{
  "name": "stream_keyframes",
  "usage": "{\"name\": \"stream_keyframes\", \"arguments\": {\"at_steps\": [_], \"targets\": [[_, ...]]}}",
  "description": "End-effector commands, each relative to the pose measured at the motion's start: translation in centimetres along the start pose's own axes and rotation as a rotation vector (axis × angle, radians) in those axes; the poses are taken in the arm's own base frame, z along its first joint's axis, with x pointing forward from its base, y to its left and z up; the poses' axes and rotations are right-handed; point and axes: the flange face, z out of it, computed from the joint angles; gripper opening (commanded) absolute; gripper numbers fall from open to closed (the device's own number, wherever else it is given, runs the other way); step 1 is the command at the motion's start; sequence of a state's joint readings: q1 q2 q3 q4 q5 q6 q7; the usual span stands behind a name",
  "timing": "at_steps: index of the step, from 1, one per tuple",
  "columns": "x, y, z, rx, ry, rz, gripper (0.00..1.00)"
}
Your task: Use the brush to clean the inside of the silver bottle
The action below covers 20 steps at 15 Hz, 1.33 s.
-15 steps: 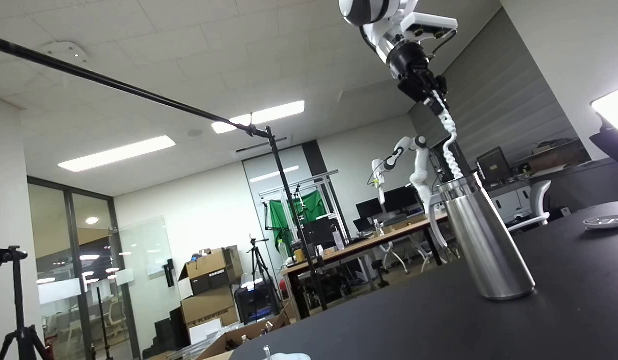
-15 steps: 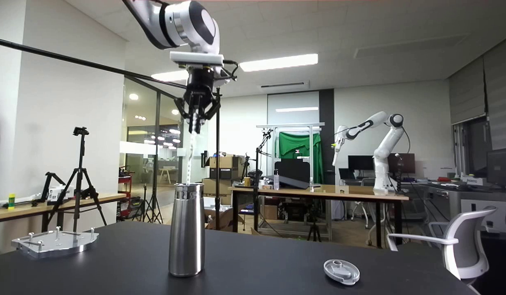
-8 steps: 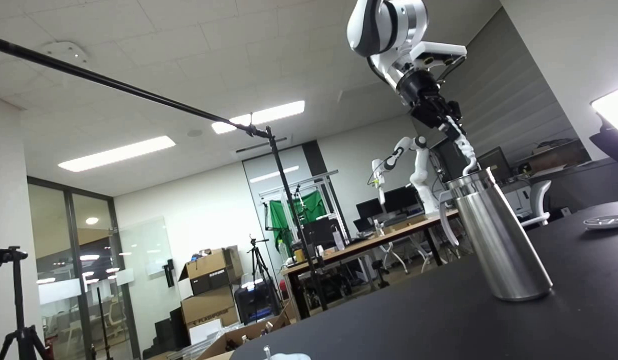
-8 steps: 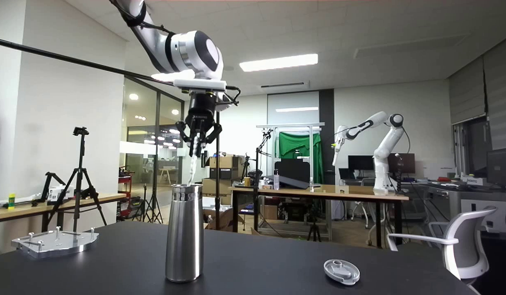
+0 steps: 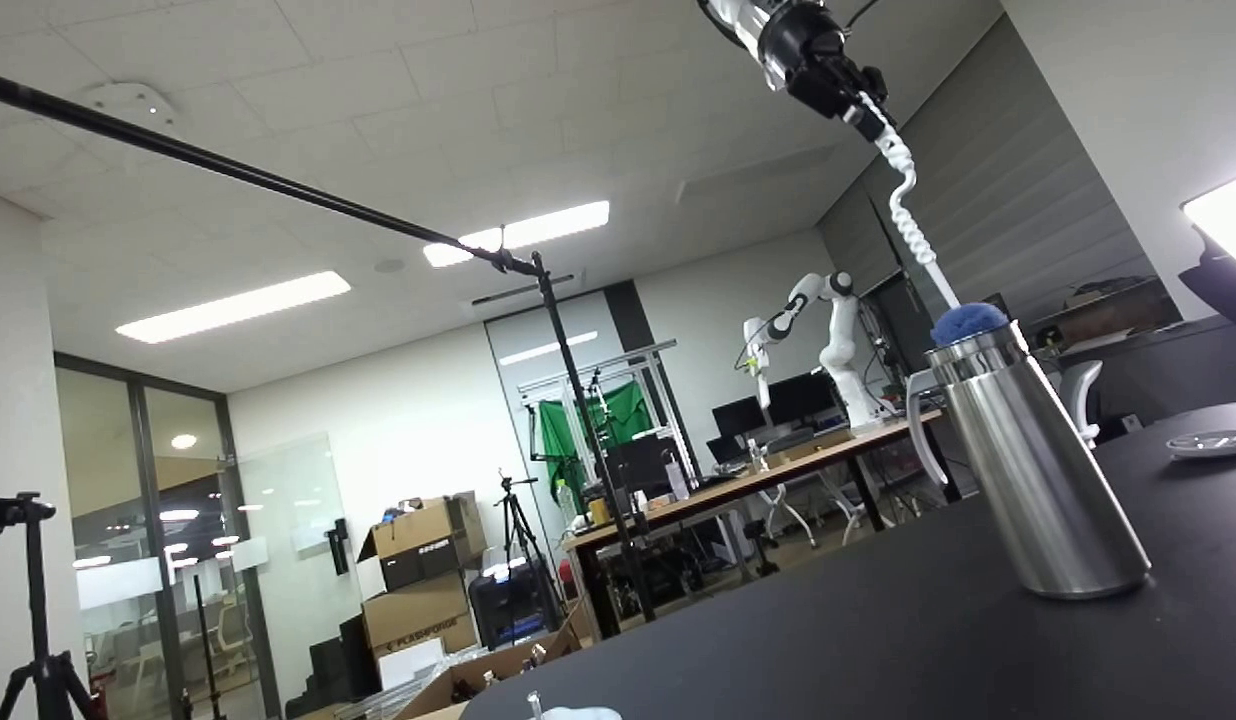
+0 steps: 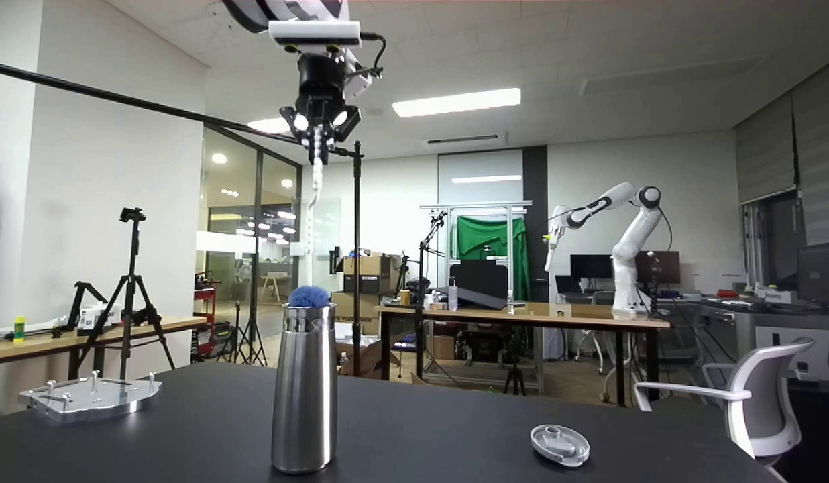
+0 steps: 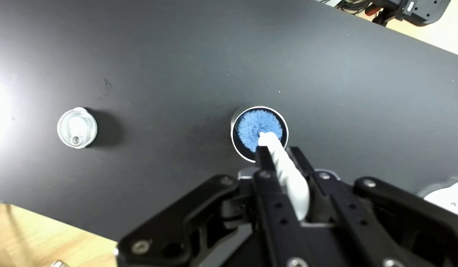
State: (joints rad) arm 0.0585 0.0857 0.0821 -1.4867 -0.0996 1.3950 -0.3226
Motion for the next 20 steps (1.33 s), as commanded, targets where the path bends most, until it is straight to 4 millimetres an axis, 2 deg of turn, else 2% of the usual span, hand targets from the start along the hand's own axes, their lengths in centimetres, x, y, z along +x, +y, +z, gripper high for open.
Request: {"name": "stream_keyframes", "arguments": {"at_steps": [1, 3, 10, 13, 17, 18, 20], "targets": [[-1.2, 0.4, -2.1, -0.011, 0.011, 0.006, 0.04], [-0.4, 0.9, -0.4, 0.012, 0.018, 0.007, 0.04], [4.5, 2.3, 10.3, 0.104, -0.023, 0.026, 0.04], [5.8, 2.3, 13.6, 0.108, -0.064, 0.024, 0.04], [5.7, 2.1, 14.9, 0.111, -0.091, 0.019, 0.04], [5.5, 2.0, 14.7, 0.11, -0.093, 0.017, 0.04], [4.8, 1.7, 13.0, 0.101, -0.084, 0.008, 0.04]]}}
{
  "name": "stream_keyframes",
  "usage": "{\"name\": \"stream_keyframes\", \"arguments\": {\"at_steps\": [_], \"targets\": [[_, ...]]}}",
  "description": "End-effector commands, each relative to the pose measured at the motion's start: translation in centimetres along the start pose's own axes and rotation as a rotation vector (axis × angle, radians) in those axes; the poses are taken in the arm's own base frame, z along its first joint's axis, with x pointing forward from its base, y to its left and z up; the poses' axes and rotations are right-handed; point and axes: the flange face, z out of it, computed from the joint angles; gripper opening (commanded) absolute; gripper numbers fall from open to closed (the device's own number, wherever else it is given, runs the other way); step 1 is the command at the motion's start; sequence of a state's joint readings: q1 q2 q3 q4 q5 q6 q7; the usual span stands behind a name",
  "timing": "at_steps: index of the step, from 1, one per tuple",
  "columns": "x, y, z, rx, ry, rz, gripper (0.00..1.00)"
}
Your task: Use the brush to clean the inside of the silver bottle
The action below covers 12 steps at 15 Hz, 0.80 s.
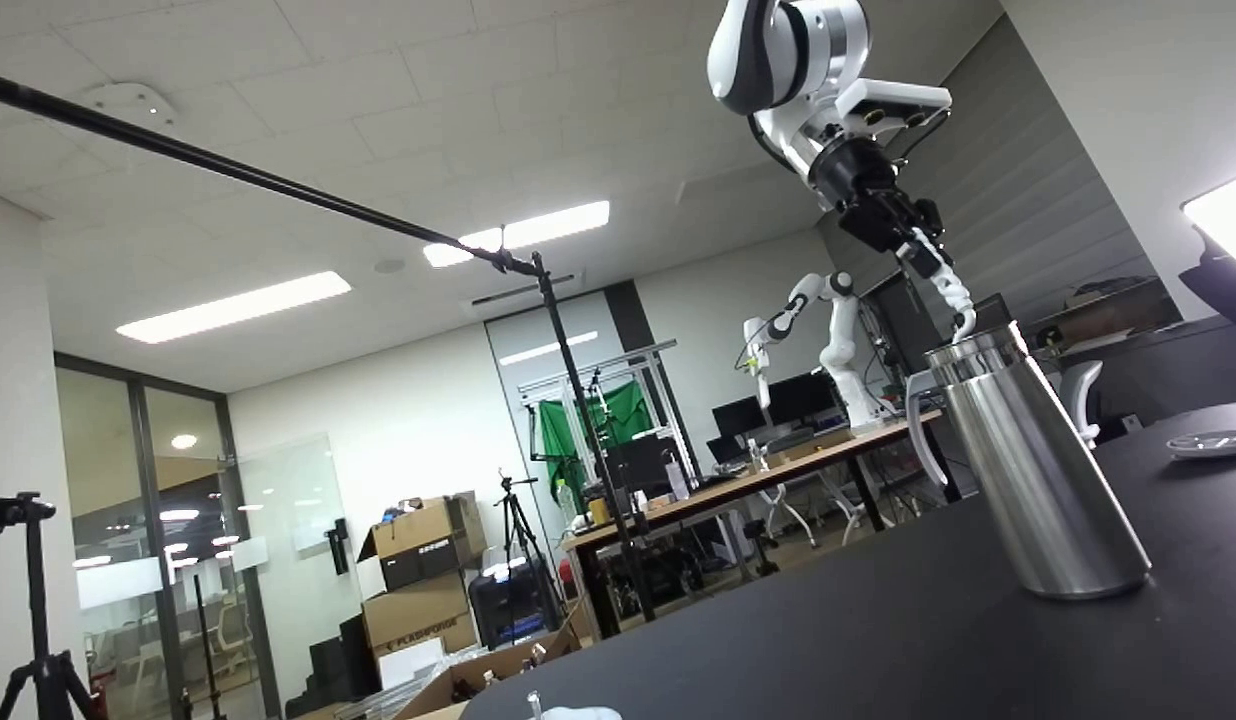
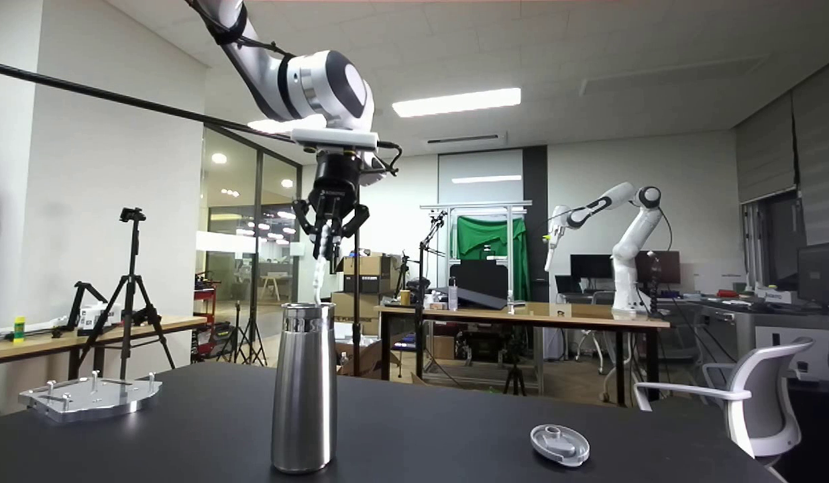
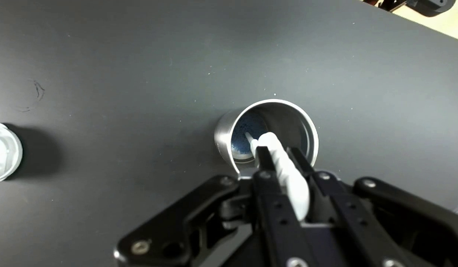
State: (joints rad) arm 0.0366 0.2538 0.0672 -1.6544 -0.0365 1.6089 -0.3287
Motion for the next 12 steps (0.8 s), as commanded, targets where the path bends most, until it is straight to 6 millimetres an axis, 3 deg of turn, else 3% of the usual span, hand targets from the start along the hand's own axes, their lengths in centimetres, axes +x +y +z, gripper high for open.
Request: {"name": "stream_keyframes", "arguments": {"at_steps": [1, 8, 12], "targets": [[-2.5, -1.0, -3.2, -0.022, 0.011, 0.005, 0.04], [-7.9, -2.5, -11.1, -0.078, 0.033, -0.003, 0.04], [-9.4, -2.9, -13.2, -0.093, 0.048, -0.001, 0.04]]}}
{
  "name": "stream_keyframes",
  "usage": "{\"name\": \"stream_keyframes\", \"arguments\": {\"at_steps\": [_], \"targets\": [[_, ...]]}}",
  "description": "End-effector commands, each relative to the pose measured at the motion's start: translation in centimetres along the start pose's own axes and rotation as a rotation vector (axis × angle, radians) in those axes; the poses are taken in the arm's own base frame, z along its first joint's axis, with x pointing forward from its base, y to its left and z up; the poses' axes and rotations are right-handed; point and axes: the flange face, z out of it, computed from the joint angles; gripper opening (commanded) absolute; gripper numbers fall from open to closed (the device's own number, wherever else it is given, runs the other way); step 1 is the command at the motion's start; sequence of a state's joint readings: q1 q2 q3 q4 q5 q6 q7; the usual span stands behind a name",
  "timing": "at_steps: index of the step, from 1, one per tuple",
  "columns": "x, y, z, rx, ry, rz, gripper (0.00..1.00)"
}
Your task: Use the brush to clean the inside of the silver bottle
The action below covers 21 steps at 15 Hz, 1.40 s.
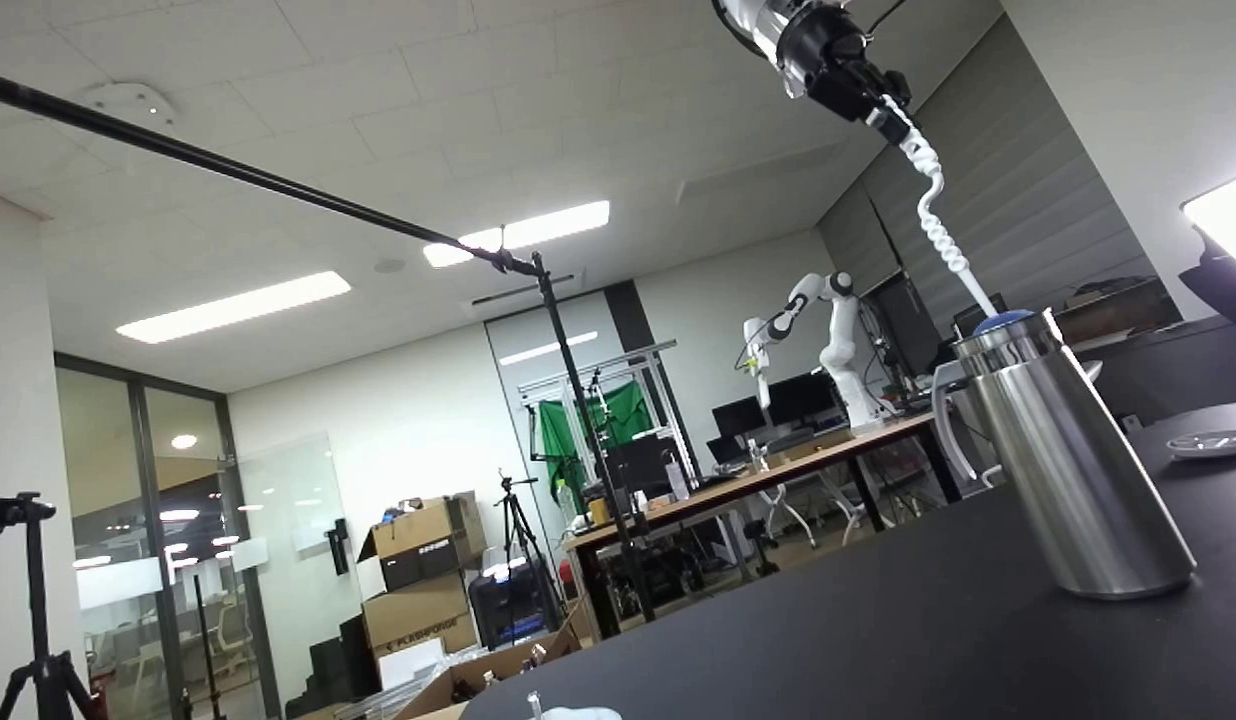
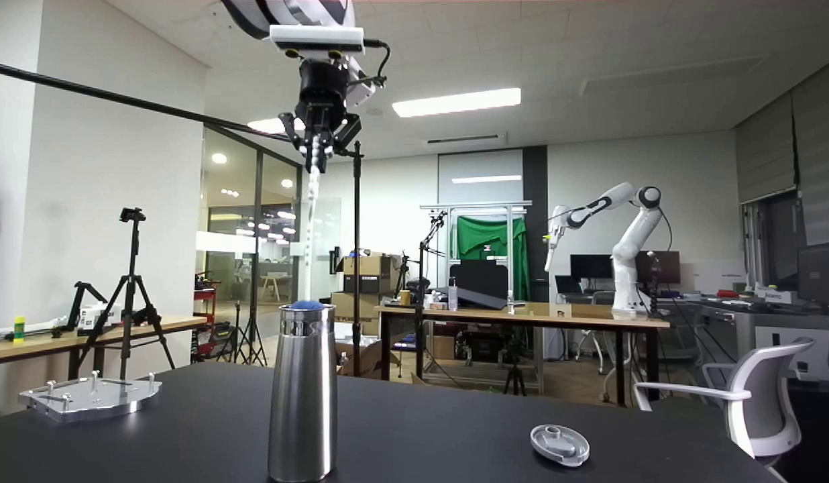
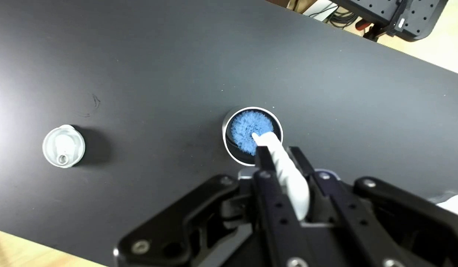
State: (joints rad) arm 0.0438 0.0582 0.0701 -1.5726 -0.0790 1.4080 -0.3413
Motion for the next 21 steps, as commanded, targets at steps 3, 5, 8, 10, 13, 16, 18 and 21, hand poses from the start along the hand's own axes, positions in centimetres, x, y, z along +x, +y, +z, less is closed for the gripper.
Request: {"name": "stream_keyframes", "arguments": {"at_steps": [3, 5, 8, 10, 13, 16, 18, 21], "targets": [[-1.0, 0.1, -2.0, -0.015, 0.004, 0.003, 0.04], [-0.9, 0.1, -1.9, -0.016, 0.007, 0.004, 0.04], [-0.5, 0.3, -1.0, -0.014, 0.02, 0.015, 0.04], [0.2, 0.4, 0.6, -0.008, 0.025, 0.016, 0.04], [1.5, 0.5, 3.6, 0.007, 0.034, 0.01, 0.04], [2.9, 0.2, 7.3, 0.047, 0.023, 0.0, 0.04], [3.4, 0.1, 9.3, 0.068, 0.006, -0.003, 0.04], [3.6, -0.1, 11.5, 0.092, -0.018, -0.006, 0.04]]}}
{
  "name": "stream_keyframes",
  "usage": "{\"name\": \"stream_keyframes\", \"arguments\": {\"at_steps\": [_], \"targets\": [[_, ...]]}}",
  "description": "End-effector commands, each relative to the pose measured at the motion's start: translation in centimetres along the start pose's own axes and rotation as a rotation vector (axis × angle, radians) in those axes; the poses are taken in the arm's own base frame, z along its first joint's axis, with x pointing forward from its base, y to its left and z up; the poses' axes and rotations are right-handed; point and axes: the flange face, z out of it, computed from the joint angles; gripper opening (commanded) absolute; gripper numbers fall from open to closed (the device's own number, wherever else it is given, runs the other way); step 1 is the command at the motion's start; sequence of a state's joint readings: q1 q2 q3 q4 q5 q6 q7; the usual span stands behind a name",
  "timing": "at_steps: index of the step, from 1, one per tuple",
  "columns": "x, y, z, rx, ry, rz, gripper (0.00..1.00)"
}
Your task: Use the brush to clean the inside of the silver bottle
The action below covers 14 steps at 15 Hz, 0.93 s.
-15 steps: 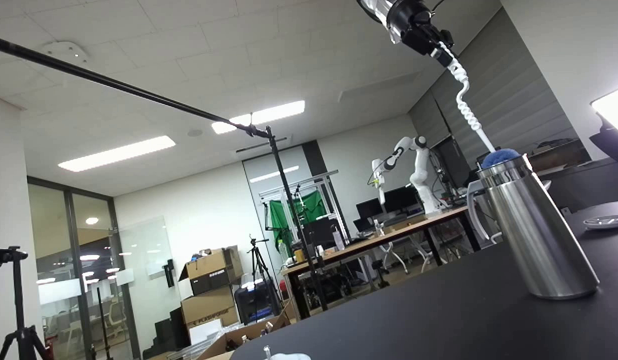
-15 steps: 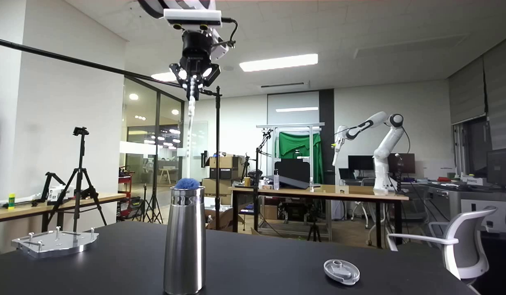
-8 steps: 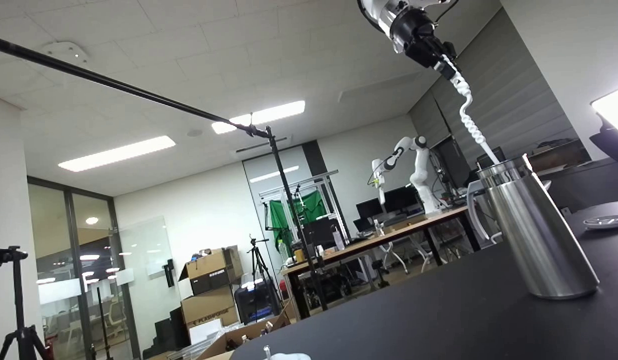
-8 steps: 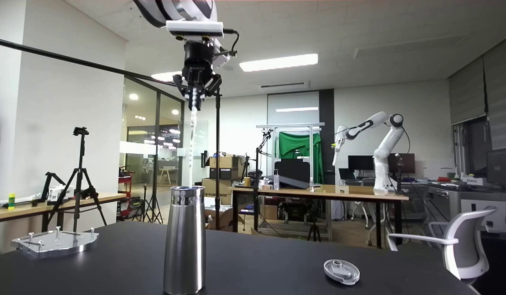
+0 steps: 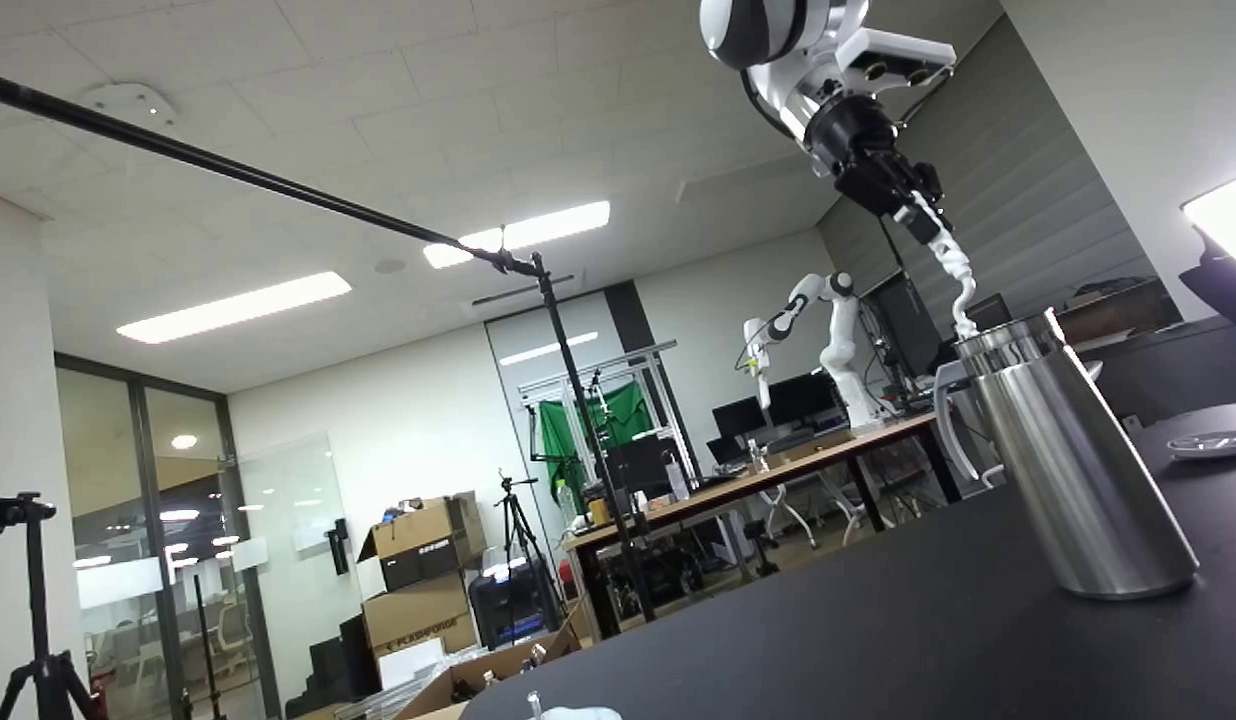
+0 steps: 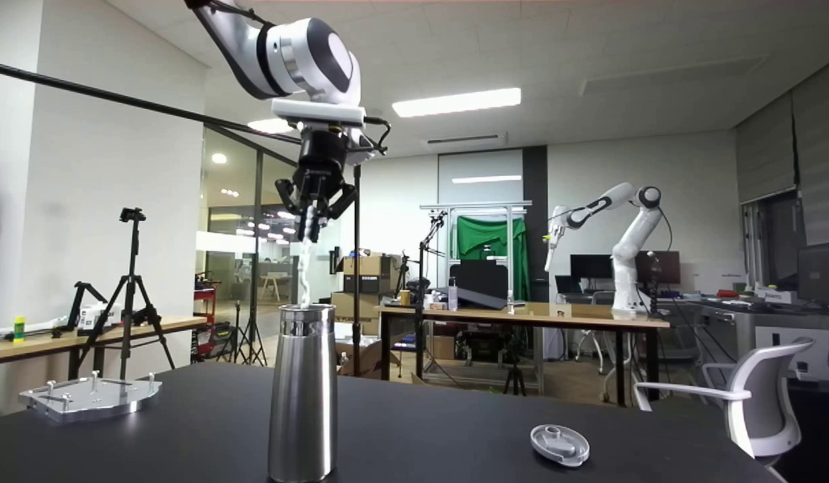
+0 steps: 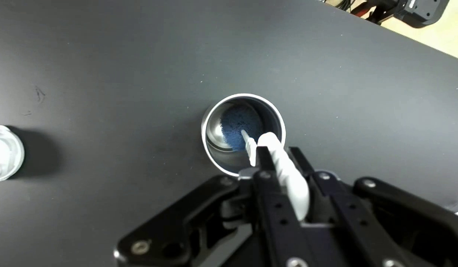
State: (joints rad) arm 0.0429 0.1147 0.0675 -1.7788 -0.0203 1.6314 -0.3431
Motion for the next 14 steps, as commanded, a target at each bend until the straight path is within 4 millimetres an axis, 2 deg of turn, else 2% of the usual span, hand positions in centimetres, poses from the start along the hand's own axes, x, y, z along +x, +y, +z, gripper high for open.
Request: {"name": "stream_keyframes", "arguments": {"at_steps": [1, 3, 4, 5, 12, 14], "targets": [[-0.5, -0.1, 1.4, 0.023, -0.008, 0.007, 0.04], [-0.7, -0.1, 1.6, 0.023, -0.017, 0.005, 0.04], [-0.9, -0.1, 1.5, 0.024, -0.02, 0.01, 0.4], [-1.0, -0.1, 1.4, 0.025, -0.021, 0.007, 0.41], [-3.4, -0.5, -1.5, 0.004, -0.027, 0.023, 0.88], [-3.9, -0.7, -1.6, 0.007, -0.035, 0.026, 0.99]]}}
